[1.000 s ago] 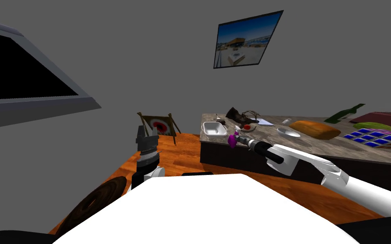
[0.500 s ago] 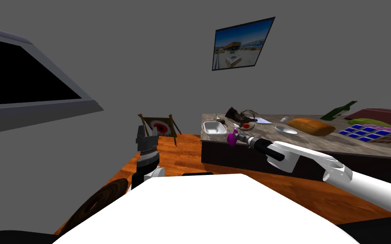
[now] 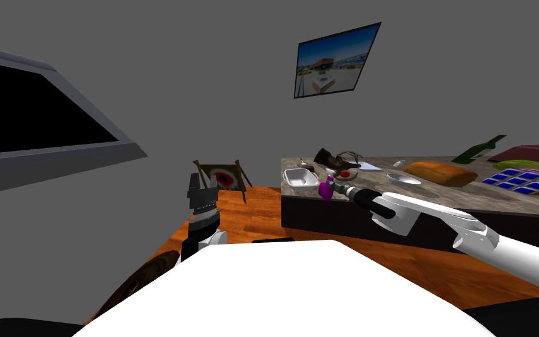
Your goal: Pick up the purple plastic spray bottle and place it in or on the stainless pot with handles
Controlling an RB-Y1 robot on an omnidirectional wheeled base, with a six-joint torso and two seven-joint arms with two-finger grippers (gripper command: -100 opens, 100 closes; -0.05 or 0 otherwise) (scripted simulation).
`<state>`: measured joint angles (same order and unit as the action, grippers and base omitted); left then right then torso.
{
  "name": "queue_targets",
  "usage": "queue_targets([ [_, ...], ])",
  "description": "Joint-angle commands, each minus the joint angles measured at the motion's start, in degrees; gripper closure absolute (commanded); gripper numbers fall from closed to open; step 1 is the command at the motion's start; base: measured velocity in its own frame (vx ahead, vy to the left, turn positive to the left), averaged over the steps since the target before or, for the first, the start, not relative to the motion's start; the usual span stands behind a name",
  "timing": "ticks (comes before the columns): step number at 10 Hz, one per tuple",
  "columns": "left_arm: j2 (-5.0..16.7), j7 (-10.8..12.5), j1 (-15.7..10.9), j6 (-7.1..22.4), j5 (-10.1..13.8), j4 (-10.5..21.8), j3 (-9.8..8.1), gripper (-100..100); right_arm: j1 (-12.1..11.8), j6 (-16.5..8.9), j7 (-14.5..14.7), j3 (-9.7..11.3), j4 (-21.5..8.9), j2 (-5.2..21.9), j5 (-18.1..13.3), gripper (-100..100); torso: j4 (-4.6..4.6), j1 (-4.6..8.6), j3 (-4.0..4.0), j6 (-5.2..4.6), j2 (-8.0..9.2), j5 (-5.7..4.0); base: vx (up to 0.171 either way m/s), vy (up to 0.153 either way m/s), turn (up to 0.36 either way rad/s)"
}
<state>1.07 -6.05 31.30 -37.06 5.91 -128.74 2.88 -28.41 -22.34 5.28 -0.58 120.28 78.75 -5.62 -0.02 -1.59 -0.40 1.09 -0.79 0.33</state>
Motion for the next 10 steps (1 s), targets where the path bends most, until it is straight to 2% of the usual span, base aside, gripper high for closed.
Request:
queue_targets([
  [1,0.0,0.0,0.0,0.0,0.0,0.0,0.0,0,-0.4,-1.0,-0.6,-2.1,0.5,0.5,0.0,100,0.0,0.0,0.0,0.0,0.0,0.0,0.044,0.097,0.052],
  [6,0.0,0.0,0.0,0.0,0.0,0.0,0.0,0,-2.8,-5.8,-2.8,-8.6,0.5,1.2,-0.7,100,0.19,-1.83,-0.56,1.47,-1.31,0.75,0.09,0.143,0.056],
  [10,0.0,0.0,0.0,0.0,0.0,0.0,0.0,0,-4.2,-8.6,-4.2,-12.5,0.4,1.5,-1.2,100,0.16,-2.7,-1.01,2.32,-2.19,1.04,0.085,0.116,0.059],
])
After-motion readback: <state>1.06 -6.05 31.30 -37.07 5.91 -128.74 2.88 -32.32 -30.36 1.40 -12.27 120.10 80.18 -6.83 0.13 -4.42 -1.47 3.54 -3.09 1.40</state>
